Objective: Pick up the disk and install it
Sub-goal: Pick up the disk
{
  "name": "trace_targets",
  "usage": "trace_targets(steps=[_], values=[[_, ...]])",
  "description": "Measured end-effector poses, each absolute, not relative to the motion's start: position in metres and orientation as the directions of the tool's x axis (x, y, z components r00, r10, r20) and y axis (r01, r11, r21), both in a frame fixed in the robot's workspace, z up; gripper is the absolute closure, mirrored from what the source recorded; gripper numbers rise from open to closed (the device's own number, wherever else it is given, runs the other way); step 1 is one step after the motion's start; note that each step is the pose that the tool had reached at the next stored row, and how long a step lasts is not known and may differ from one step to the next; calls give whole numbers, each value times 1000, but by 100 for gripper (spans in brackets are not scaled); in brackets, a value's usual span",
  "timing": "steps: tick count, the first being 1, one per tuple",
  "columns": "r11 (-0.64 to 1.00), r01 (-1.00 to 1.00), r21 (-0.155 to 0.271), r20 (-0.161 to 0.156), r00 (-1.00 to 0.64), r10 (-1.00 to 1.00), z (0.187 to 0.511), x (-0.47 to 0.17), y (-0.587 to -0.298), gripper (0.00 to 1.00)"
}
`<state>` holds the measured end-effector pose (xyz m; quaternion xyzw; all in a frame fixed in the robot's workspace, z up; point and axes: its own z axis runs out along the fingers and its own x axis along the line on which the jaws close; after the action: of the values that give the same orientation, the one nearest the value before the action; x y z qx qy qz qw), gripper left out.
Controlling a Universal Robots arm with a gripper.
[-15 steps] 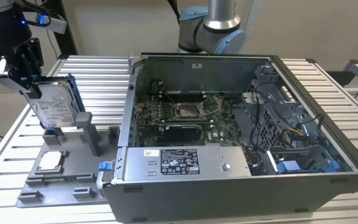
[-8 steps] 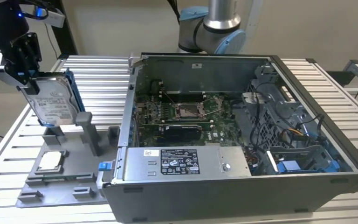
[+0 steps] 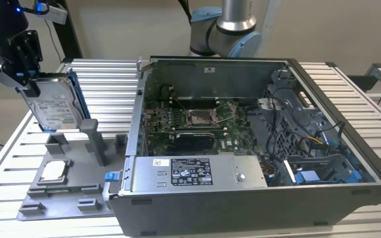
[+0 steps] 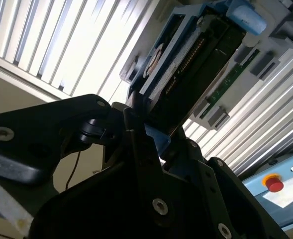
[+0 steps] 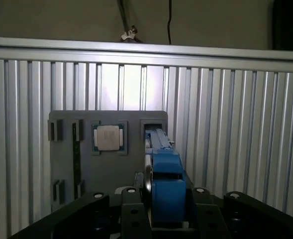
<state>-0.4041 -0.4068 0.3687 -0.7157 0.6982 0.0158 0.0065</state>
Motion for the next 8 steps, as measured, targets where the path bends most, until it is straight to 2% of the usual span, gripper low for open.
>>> trace_targets(steps=[8], values=[[-25,-1000,13,-32,25,-999,384,-404,-407,100]])
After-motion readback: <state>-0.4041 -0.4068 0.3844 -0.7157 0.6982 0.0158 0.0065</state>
